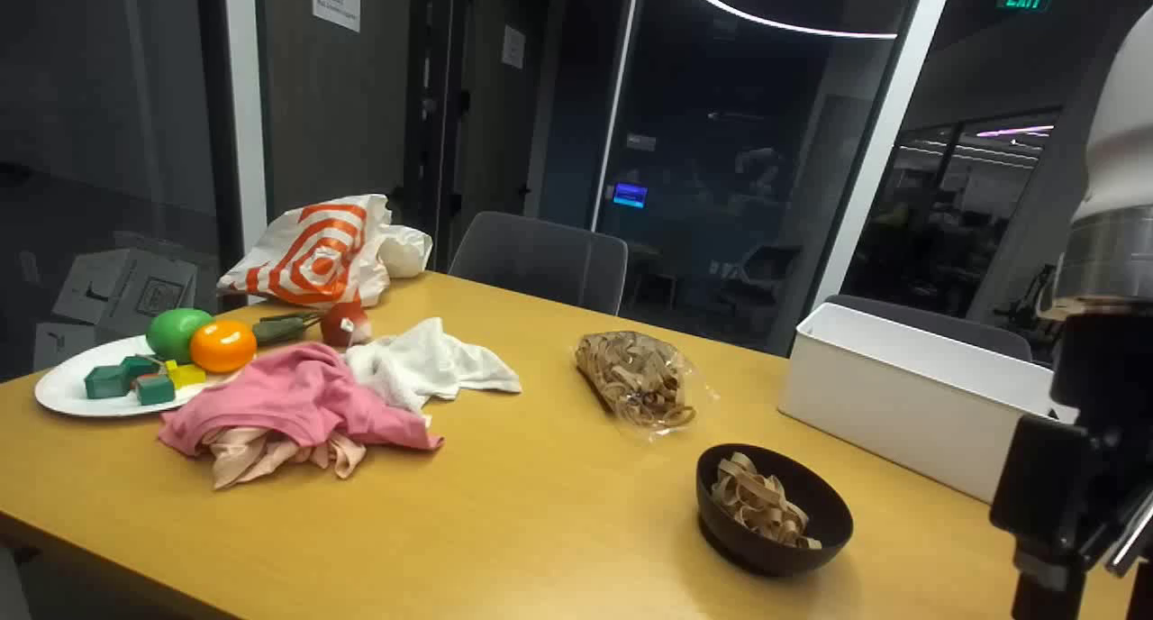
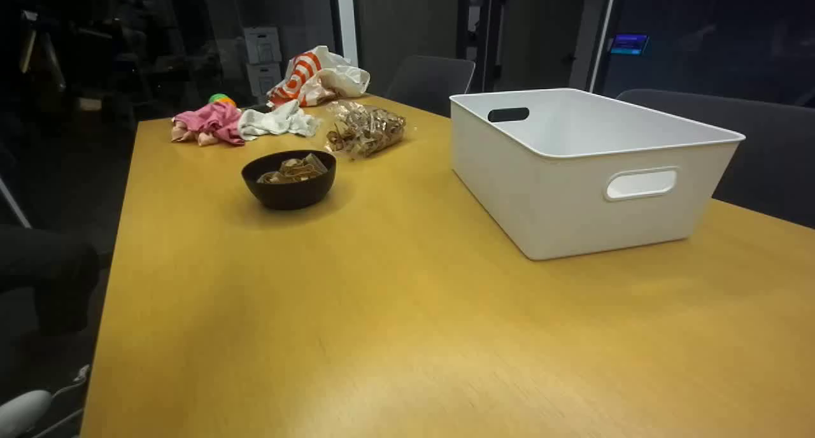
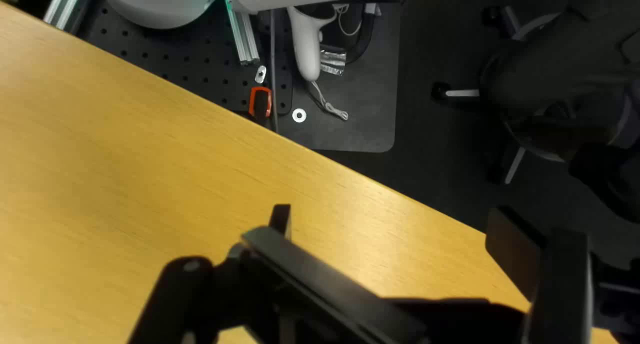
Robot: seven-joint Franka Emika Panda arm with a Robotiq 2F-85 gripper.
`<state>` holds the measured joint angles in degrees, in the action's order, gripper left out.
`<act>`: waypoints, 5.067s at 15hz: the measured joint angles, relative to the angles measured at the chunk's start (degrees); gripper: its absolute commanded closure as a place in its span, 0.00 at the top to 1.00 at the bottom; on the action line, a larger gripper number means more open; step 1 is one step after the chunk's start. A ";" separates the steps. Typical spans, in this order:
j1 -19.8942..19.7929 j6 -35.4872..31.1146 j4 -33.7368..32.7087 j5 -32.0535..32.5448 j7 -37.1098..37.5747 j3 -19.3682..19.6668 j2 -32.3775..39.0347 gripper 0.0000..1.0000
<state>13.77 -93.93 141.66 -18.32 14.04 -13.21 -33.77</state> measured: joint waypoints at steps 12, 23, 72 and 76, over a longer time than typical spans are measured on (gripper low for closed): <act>-0.56 -3.75 0.02 -0.44 -0.02 -0.02 1.14 1.00; -5.20 -28.41 -0.29 5.19 2.22 -0.01 15.09 1.00; -2.79 -37.99 -17.50 19.21 10.40 1.93 42.91 0.73; -2.79 -38.01 -17.92 19.21 10.56 2.39 43.09 0.46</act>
<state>10.98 -131.94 123.75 0.90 24.61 -10.82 9.32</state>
